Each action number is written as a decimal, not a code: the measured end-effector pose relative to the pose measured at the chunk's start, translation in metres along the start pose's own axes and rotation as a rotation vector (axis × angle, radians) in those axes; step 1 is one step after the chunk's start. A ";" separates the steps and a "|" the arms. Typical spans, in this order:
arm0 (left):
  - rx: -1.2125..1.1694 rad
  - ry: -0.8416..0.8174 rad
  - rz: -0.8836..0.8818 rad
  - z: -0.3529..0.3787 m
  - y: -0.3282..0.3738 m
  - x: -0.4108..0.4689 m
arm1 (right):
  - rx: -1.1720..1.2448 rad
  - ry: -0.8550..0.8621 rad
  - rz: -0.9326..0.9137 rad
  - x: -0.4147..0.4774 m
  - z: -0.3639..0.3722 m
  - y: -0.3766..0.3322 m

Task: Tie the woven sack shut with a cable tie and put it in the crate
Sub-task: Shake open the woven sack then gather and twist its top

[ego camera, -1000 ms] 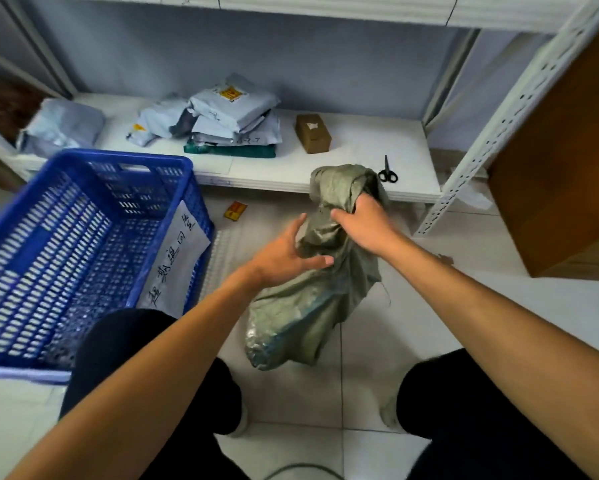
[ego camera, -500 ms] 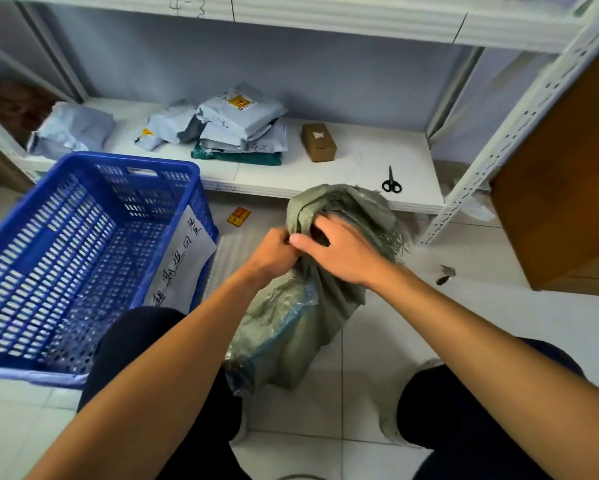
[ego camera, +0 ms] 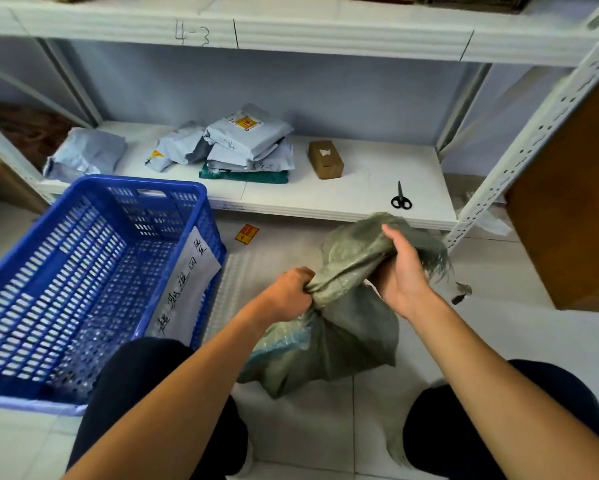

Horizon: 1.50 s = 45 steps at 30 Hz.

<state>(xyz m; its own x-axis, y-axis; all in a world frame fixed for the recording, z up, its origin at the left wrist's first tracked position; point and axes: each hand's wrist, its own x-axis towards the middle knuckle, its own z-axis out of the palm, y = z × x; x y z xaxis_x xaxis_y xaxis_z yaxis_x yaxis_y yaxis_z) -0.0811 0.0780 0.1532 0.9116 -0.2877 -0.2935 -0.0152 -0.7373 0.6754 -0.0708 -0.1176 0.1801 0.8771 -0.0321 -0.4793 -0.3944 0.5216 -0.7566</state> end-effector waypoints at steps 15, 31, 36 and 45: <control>0.036 -0.294 -0.047 -0.012 0.000 -0.002 | -0.817 -0.211 -0.093 -0.034 0.029 0.024; -1.327 0.154 -0.274 -0.052 -0.007 -0.016 | -1.079 -0.021 -0.413 -0.026 0.023 0.023; -1.416 0.143 -0.261 -0.056 -0.003 -0.019 | -0.918 -0.129 -0.196 -0.017 0.001 0.015; -1.283 0.016 -0.266 -0.054 0.019 -0.020 | -0.337 -0.077 -0.018 0.001 0.008 0.014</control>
<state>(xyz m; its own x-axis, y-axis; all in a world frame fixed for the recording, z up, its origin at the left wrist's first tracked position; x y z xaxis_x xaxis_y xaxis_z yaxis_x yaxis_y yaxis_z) -0.0777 0.1029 0.2086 0.8309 -0.2110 -0.5149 0.5563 0.3354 0.7603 -0.0733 -0.1037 0.1731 0.8977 0.0325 -0.4394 -0.4359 0.2101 -0.8751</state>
